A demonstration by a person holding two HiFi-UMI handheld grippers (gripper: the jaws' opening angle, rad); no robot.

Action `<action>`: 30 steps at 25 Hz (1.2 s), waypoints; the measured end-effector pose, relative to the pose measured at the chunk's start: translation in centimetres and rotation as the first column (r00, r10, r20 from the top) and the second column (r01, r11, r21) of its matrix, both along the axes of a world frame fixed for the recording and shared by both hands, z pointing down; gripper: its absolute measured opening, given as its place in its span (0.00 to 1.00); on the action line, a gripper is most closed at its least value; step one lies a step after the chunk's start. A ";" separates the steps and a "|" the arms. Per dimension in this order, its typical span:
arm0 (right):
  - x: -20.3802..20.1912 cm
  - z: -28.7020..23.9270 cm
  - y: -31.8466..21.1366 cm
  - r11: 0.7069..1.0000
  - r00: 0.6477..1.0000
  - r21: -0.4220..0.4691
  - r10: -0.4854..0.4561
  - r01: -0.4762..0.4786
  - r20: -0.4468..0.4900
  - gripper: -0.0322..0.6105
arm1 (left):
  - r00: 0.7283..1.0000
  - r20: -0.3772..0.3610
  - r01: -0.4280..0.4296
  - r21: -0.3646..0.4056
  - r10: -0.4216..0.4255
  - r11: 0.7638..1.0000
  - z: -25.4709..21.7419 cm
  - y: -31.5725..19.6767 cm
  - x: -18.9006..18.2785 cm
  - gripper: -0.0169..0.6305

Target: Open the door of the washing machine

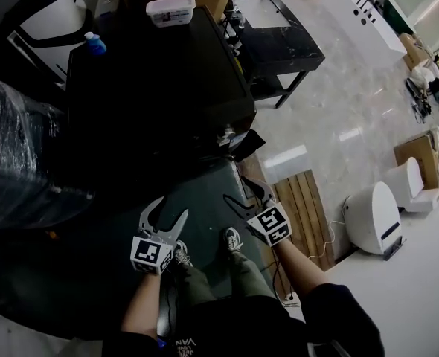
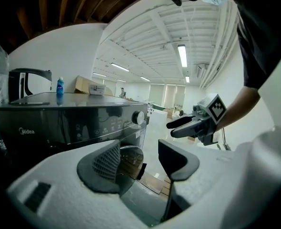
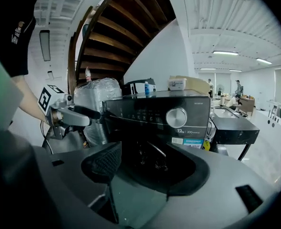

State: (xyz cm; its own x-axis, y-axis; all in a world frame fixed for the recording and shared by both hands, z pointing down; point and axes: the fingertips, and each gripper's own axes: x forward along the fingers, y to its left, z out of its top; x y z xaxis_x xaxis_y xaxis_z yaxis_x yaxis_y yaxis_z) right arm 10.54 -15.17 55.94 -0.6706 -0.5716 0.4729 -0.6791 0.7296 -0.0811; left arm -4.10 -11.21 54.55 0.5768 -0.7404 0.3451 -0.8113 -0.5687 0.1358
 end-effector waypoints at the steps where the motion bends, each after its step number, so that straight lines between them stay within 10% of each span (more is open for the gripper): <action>1: 0.2 0.8 -0.6 1.000 1.000 -0.003 -0.017 0.017 -0.003 0.48 | 1.000 0.000 0.011 -0.001 -0.011 1.000 0.5 -0.5 0.4 0.40; 30: -2.1 16.0 -10.8 0.904 0.890 0.037 -0.413 0.427 -0.194 0.41 | 0.954 0.284 -0.099 0.006 0.094 0.995 7.7 -9.5 3.2 0.41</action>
State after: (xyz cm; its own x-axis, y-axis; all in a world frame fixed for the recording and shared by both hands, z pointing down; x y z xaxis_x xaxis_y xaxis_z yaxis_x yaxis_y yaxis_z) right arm 8.48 -25.97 71.95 -0.7652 -0.2945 0.5725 -0.3059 0.9488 0.0791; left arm -0.87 -20.72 62.22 0.5265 -0.6943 0.4906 -0.7560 -0.6463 -0.1035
